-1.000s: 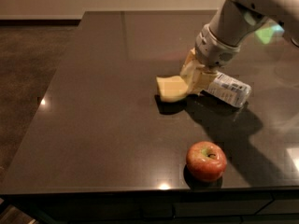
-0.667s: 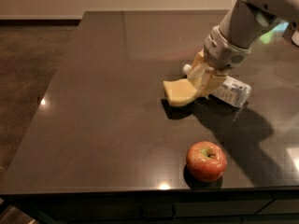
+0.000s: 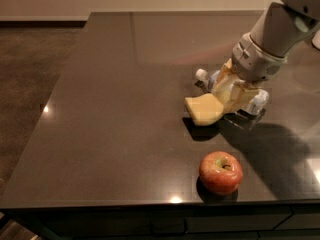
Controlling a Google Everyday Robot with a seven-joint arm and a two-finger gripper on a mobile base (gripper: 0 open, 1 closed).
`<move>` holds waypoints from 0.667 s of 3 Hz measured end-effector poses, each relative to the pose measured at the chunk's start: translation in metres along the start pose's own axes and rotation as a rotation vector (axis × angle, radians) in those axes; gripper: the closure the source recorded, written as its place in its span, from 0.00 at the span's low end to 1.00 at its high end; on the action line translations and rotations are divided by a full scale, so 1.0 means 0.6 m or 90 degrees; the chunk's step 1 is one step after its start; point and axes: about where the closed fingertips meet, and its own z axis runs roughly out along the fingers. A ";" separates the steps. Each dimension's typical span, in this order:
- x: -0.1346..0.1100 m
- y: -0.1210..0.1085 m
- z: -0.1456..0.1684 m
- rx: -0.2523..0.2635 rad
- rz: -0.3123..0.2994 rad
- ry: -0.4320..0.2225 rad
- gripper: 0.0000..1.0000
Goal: Move sponge near apple
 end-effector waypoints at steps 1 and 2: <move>-0.006 0.035 -0.005 -0.018 -0.017 0.002 1.00; -0.013 0.056 -0.007 -0.029 -0.023 0.007 0.83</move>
Offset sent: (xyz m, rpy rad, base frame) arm -0.0555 -0.0099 -0.0008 -0.0528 0.0604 0.0661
